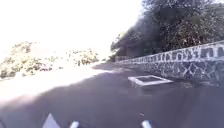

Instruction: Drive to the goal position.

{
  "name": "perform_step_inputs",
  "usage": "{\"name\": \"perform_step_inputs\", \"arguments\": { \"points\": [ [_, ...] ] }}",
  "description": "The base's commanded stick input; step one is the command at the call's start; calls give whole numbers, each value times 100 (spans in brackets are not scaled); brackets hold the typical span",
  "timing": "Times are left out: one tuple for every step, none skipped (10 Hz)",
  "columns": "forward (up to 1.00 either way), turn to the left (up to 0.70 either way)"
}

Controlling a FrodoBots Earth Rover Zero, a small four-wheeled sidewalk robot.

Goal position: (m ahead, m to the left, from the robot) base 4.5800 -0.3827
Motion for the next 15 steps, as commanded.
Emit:
{"name": "perform_step_inputs", "arguments": {
  "points": [
    [70,0],
    [70,0],
    [70,0],
    [70,0],
    [70,0],
    [70,0],
    [70,0],
    [70,0],
    [70,0],
    [70,0],
    [70,0],
    [70,0],
    [70,0],
    [70,0],
    [70,0]
  ]
}}
